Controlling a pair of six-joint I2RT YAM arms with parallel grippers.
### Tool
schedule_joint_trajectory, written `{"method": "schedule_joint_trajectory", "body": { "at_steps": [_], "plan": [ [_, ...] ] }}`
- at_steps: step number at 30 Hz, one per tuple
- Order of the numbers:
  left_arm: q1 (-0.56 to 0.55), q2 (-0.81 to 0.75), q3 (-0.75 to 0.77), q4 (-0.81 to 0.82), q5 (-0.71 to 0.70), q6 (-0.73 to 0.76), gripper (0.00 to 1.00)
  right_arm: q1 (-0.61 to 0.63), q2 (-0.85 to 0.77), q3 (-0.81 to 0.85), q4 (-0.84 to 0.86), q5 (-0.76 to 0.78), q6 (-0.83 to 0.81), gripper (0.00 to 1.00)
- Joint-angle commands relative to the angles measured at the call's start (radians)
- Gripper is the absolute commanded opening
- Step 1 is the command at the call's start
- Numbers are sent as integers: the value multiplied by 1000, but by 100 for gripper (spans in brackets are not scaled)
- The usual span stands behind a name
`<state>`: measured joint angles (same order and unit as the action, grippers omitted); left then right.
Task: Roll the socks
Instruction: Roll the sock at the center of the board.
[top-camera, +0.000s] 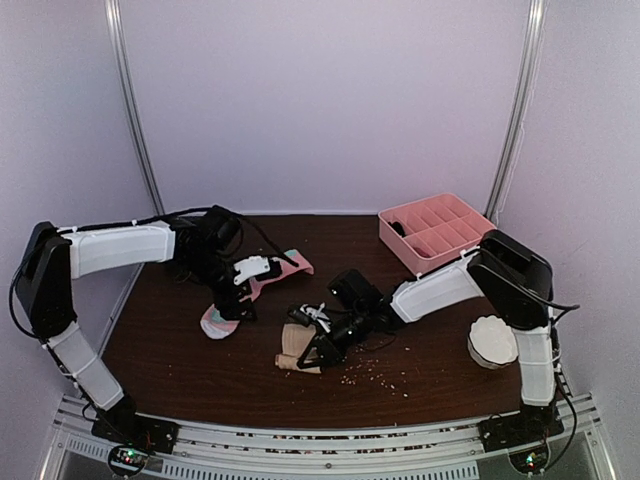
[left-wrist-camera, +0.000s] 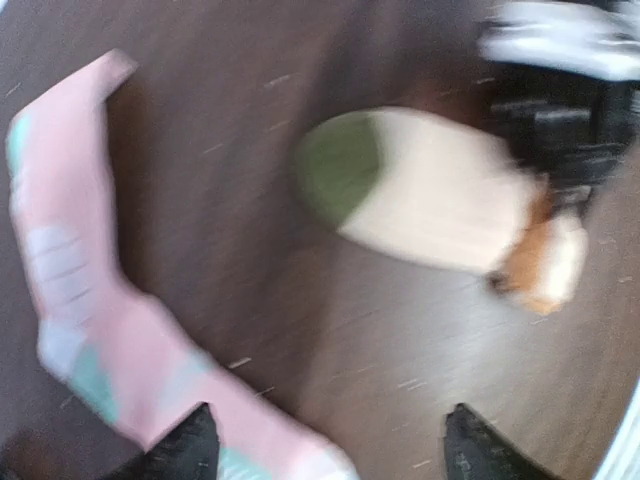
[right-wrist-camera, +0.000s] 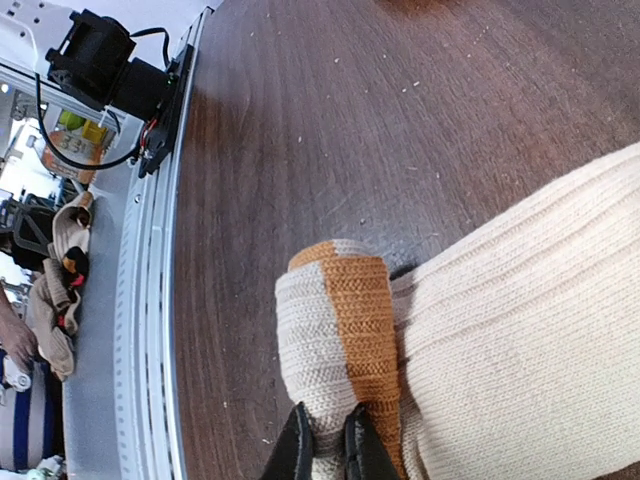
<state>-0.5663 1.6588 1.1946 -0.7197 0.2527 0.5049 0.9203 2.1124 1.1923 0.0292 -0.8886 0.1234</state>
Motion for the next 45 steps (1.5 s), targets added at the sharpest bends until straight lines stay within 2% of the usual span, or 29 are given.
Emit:
{"method": "schedule_joint_trajectory", "body": {
  "at_steps": [1, 3, 8, 11, 16, 18, 20, 23, 24, 26, 28, 29, 35, 38, 42, 45],
  "plan": [
    [-123, -40, -54, 41, 233, 114, 64, 2, 131, -37, -185, 36, 203, 9],
    [-181, -8, -75, 60, 212, 119, 56, -1, 148, -29, -166, 38, 251, 9],
    [-274, 54, -111, 130, 150, 129, 44, -8, 176, -33, -100, 44, 355, 9],
    [-287, 83, -111, 161, 110, 121, 36, -9, 186, -38, -59, 44, 410, 10],
    [-288, 123, -103, 174, 88, 119, 32, -13, 191, -59, 48, 40, 506, 10],
    [-289, 145, -92, 173, 65, 110, 27, -13, 191, -61, 68, 42, 523, 10],
    [-290, 170, -75, 167, 45, 100, 20, -12, 189, -62, 70, 45, 527, 10],
    [-290, 203, -39, 129, 39, 100, 2, -16, 184, -73, 80, 49, 532, 11],
    [-290, 217, -25, 112, 41, 99, 0, -20, 179, -84, 97, 50, 542, 11],
    [-289, 246, 2, 82, 42, 90, 0, -24, 165, -114, 144, 52, 563, 14],
    [-285, 277, 33, 55, 52, 73, 0, -25, 139, -151, 172, 79, 577, 29],
    [-281, 296, 50, 36, 61, 67, 0, -27, 126, -164, 183, 89, 579, 31],
    [-244, 388, 139, -44, 125, 21, 0, -28, 60, -286, 379, 103, 639, 41],
    [-223, 431, 177, -85, 171, -3, 0, -30, 25, -356, 482, 117, 656, 43],
    [-198, 506, 235, -139, 225, -21, 0, -40, -13, -426, 552, 150, 653, 44],
    [-182, 534, 256, -157, 251, -42, 0, -51, -51, -471, 580, 184, 638, 50]
  ]
}}
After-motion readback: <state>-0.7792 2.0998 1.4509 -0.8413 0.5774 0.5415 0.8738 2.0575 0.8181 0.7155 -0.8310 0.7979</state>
